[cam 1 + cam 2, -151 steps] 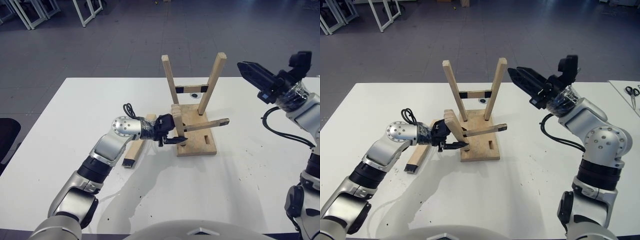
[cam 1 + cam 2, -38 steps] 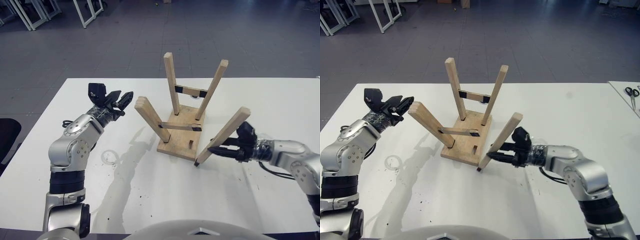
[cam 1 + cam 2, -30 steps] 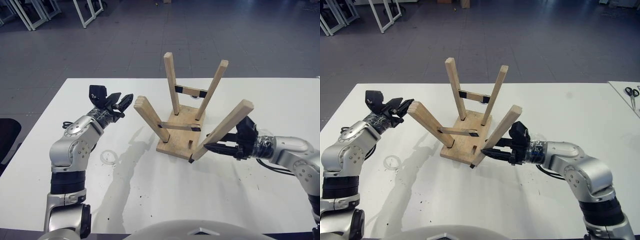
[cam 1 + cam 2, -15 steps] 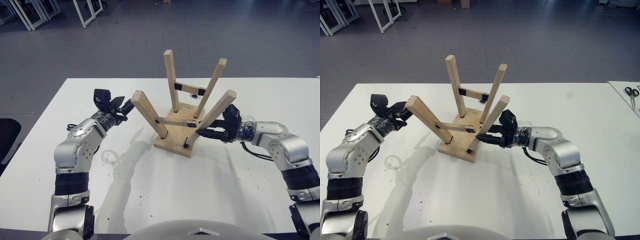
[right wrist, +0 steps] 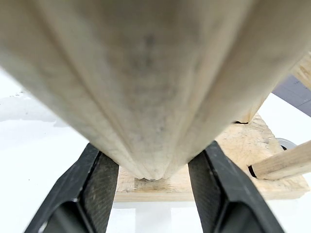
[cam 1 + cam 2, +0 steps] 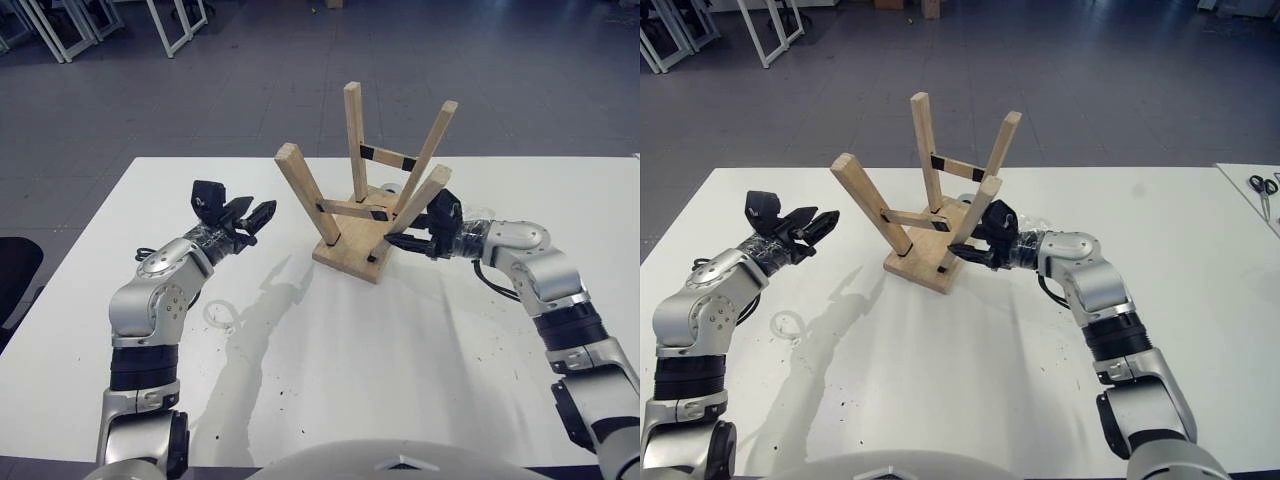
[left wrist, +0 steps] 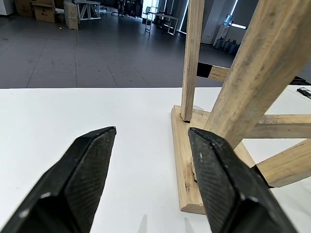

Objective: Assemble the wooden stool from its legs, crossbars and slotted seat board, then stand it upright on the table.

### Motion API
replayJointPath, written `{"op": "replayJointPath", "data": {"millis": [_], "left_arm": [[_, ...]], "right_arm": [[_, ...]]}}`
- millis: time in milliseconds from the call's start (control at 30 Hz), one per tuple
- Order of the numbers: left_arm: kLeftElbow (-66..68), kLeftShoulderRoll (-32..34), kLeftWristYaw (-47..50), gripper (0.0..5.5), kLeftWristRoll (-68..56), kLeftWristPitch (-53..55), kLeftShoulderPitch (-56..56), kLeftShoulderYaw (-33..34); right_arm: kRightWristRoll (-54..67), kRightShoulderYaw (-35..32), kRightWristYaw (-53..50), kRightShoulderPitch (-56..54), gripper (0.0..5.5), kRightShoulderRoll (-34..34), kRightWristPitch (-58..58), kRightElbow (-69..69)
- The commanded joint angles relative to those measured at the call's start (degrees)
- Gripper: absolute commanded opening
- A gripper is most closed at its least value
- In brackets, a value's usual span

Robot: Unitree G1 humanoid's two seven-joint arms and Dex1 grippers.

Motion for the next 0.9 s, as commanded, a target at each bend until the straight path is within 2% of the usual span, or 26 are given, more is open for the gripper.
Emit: {"op": "replayJointPath", "data": {"millis": [33, 200, 300, 433, 567, 733, 900], "left_arm": [[-2.49, 0.57, -1.92, 2.76, -0.58, -0.46, -2.37, 1.18], [-8.35, -0.95, -0.62, 2.76, -5.45, -2.82, -13.38, 5.66], [-12.13, -3.34, 3.39, 2.76, -8.00, -0.66, -21.56, 4.41], [-13.00, -4.59, 4.08, 2.76, -3.22, 0.96, -25.18, -4.57], [-9.52, -4.14, 2.88, 2.76, 4.35, -0.05, -23.77, -12.51], [-4.48, -3.21, -0.75, 2.76, 15.59, -5.53, -20.39, -22.62], [1.63, -4.57, -2.78, 2.76, 23.68, -11.27, -17.38, -28.88]], "right_arm": [[-5.88, 5.10, 1.27, 0.58, 2.02, 0.13, 3.04, 7.26], [-4.99, 4.17, 0.43, -0.17, 2.02, 2.19, 3.20, 9.67], [-5.98, 3.86, -1.10, 0.42, 2.02, 2.59, 1.83, 8.71], [-6.94, 4.32, -2.56, 2.59, 2.02, 3.21, 0.19, 6.36], [-8.20, 4.83, -2.93, 3.32, 2.02, 3.63, -1.73, 6.42], [-8.53, 4.74, -3.01, 2.72, 2.02, 4.37, -1.77, 6.78], [-9.16, 4.86, -2.92, 2.37, 2.02, 4.88, -1.65, 7.74]]}}
